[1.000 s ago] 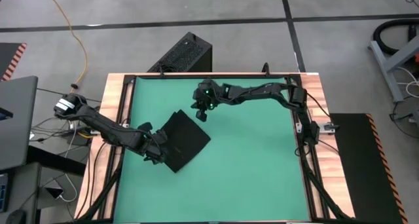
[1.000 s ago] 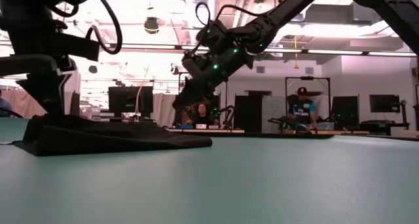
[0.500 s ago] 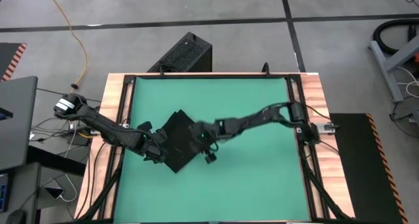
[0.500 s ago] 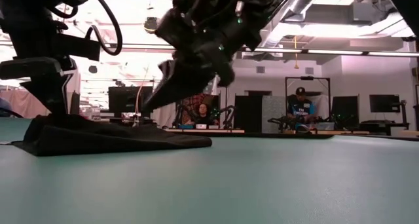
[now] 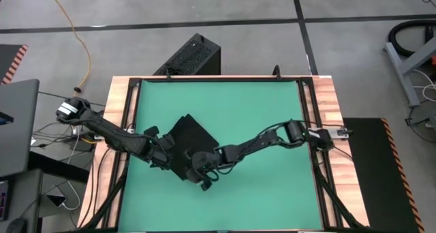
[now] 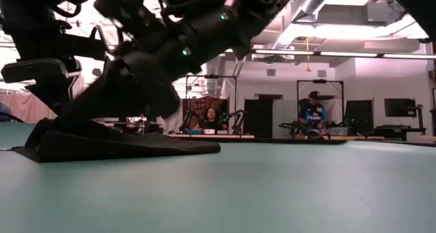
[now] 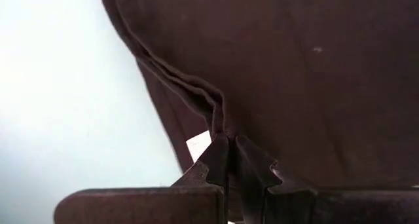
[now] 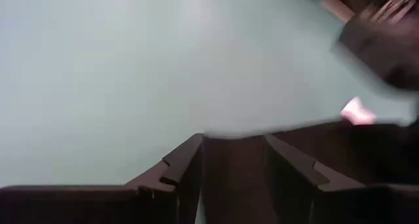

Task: Roll towel
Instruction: Roll the black towel

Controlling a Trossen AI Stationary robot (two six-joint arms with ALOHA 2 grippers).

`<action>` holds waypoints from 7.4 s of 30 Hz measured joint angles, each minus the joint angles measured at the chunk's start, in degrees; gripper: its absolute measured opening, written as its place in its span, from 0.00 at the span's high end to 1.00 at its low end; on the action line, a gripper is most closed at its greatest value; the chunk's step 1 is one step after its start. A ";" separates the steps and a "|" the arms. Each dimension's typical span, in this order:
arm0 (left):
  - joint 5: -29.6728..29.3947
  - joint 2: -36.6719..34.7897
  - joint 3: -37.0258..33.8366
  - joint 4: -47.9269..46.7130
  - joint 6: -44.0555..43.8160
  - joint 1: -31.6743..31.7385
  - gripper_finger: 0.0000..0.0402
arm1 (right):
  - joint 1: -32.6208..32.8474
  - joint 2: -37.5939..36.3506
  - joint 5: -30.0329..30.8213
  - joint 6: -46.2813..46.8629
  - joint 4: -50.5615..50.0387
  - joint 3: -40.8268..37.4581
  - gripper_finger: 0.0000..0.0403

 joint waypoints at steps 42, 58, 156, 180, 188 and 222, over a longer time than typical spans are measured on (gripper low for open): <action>-1.12 -0.17 -0.03 1.10 1.33 -0.23 1.00 | 2.47 1.54 7.79 -0.89 -7.51 3.64 0.57; -2.40 -0.17 0.00 0.54 3.45 -0.17 1.00 | 1.37 -3.46 13.20 -1.54 -25.81 3.74 0.56; -2.20 -0.02 -1.58 3.27 -31.59 -18.46 1.00 | 8.82 1.60 20.81 -2.16 -7.05 3.81 0.98; 0.48 -0.15 5.64 5.21 -28.59 -20.33 1.00 | 12.49 -7.78 39.10 -13.28 -11.78 3.83 0.98; 3.18 -0.15 5.68 5.17 -31.48 -20.86 0.98 | 11.10 -10.74 39.08 -9.60 -16.58 3.86 0.98; 7.12 -6.58 5.73 14.32 -36.86 -28.64 0.93 | 7.11 -10.66 40.80 -13.44 -17.38 3.83 0.98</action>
